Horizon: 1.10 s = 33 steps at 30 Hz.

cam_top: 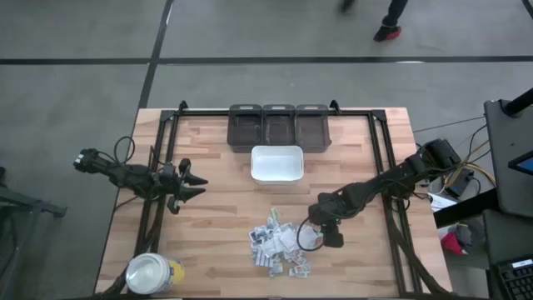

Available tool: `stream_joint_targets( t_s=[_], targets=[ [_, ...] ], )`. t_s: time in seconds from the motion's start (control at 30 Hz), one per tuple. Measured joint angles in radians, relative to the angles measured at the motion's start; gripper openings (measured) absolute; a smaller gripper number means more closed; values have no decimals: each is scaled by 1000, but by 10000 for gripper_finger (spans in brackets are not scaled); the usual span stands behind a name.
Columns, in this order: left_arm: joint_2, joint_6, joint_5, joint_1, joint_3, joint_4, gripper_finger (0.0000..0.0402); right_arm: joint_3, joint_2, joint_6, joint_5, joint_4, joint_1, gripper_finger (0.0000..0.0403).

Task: Pick & Place First Aid Supplies
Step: Put the white alcohol pad into the right black bin

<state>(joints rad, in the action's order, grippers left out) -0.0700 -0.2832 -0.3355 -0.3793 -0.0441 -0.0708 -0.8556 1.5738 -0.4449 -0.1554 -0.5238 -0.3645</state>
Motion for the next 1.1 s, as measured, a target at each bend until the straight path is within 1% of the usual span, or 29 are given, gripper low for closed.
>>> stream_joint_targets(
  t_s=[0.13,0.33,0.57,0.9,1.0,1.1],
  targets=[
    [0,0,0,0,0,1,138,8,0,1,10,4,0,130],
    [0,0,-6,0,0,4,138,10,0,1,68,8,0,125],
    [0,0,-8,0,0,4,138,10,1,0,47,8,-6,130],
    [0,0,-8,0,0,6,138,14,1,0,43,11,-11,130],
    [0,0,-7,0,0,7,138,15,35,0,42,15,-18,134],
    [0,0,-7,0,0,9,138,4,95,1,25,13,-23,137]
  ],
)
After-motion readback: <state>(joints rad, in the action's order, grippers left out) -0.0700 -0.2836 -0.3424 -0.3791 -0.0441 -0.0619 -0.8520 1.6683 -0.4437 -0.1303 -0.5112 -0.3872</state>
